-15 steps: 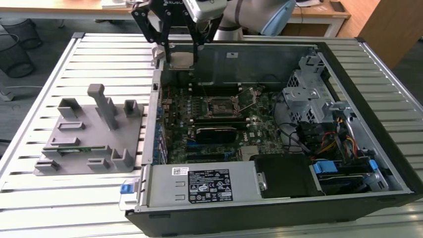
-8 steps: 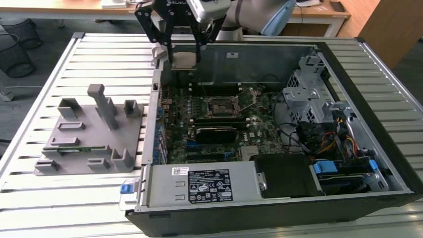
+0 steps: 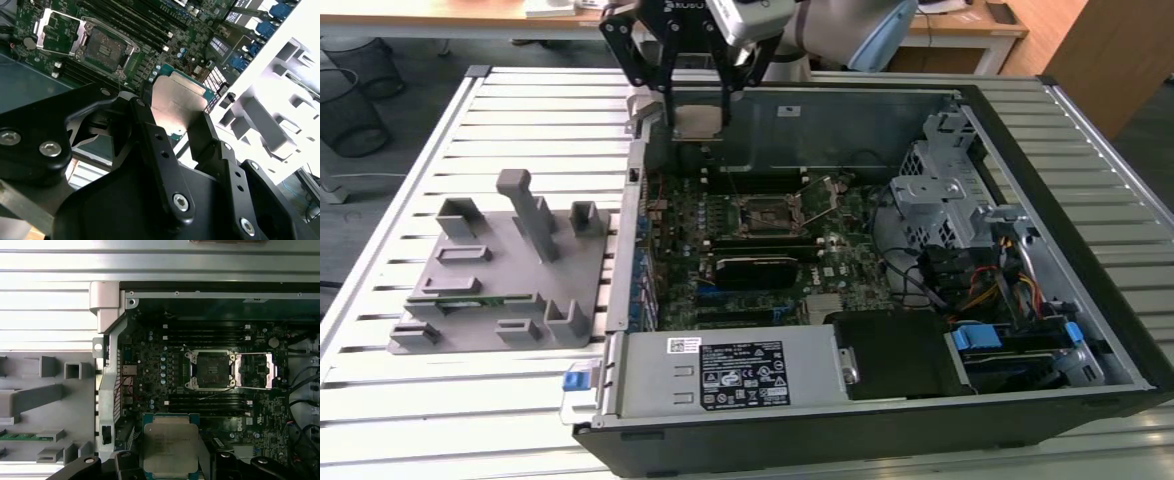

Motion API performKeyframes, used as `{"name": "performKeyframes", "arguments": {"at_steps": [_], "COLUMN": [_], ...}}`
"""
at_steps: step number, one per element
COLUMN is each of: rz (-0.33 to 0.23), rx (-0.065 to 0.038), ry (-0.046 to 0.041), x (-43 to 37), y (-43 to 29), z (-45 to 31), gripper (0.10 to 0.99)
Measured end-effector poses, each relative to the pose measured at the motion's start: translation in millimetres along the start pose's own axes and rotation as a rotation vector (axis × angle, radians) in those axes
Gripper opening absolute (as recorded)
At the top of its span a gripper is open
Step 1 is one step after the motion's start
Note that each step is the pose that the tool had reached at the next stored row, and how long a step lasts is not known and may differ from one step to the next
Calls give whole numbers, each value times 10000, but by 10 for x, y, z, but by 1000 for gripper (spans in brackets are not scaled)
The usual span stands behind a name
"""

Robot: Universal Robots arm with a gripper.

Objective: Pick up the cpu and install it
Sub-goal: 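Pick up the cpu and move it towards the insertion slot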

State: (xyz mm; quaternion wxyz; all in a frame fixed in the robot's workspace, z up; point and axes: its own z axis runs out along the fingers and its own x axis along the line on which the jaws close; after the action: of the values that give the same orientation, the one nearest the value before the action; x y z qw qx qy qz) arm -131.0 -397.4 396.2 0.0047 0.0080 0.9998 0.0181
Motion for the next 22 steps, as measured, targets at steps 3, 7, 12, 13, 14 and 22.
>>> {"name": "performKeyframes", "arguments": {"at_steps": [3,7,12,13,14,22], "rz": [0,0,-1,-1,-1,0], "rx": [0,-1,-1,-1,0,-1], "ry": [0,0,-1,-1,0,-1], "x": [-18,-44,-76,-83,-91,-191], "y": [0,1,1,1,2,20], "z": [0,1,1,1,1,4], "gripper": [525,525,525,525,525,525]}}
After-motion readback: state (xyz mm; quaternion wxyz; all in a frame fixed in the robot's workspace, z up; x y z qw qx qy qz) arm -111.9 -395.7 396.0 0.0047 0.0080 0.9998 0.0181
